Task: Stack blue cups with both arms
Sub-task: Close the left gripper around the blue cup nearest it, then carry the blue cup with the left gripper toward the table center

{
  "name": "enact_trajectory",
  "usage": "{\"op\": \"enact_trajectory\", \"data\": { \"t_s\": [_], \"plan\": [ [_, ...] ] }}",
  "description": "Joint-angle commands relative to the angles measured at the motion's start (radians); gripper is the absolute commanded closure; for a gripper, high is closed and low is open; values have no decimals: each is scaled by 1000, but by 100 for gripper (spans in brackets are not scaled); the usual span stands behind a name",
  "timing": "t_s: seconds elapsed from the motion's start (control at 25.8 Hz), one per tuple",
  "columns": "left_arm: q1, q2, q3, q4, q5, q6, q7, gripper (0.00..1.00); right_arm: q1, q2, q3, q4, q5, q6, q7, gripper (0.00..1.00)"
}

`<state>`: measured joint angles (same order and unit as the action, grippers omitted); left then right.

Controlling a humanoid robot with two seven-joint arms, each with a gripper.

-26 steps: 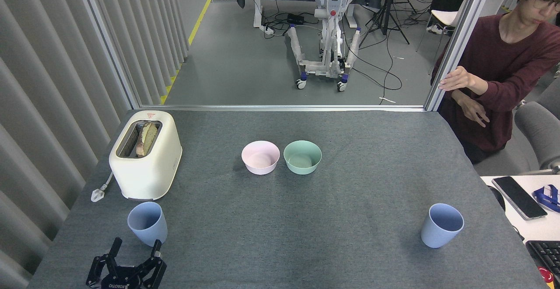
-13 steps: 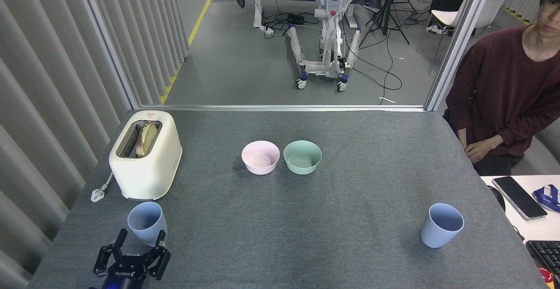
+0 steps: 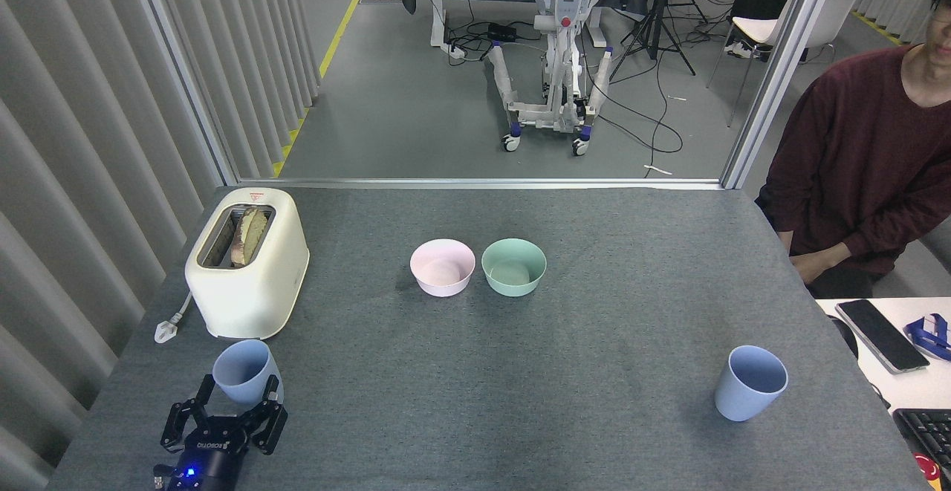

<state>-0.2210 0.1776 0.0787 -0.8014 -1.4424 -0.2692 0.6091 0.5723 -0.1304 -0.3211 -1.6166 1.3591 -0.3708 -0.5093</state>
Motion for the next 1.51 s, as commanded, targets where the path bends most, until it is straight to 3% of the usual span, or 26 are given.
{"op": "enact_trajectory", "data": {
  "t_s": [0.0, 0.08, 0.23, 0.35, 0.5, 0.58, 0.7, 1.01, 1.16, 1.47],
  "plan": [
    [-41, -1, -22, 57, -16, 1, 14, 0, 0, 0, -7, -6, 0, 0, 0, 0],
    [-47, -3, -22, 59, -29, -1, 15, 1, -2, 2, -7, -9, 0, 0, -2, 0],
    [-43, -1, -77, 48, -30, -1, 24, 29, 0, 2, -7, -9, 0, 1, 0, 0],
    [-32, -1, -86, 24, -29, -5, 41, 38, 0, 3, -7, -11, 2, 1, 0, 0],
    [78, -3, -111, -202, -32, -80, 35, 41, 0, 3, -7, -14, 2, 1, 0, 0],
    [140, -4, -206, -332, -33, -102, 29, 41, 0, 3, -7, -16, 2, 3, 0, 0],
    [150, -24, -347, -398, -52, -70, 20, 41, 1, 5, -7, -17, 2, 3, 0, 0],
    [77, -159, -539, -320, -191, -56, 0, 39, 0, 3, -9, -19, 2, 1, 0, 0],
    [68, -222, -574, -266, -239, -56, 0, 39, 0, 3, -9, -19, 2, 1, 0, 0],
    [58, -280, -637, -179, -288, -57, 4, 38, 1, 5, -9, -20, 2, 3, 0, 0]
  ]
}}
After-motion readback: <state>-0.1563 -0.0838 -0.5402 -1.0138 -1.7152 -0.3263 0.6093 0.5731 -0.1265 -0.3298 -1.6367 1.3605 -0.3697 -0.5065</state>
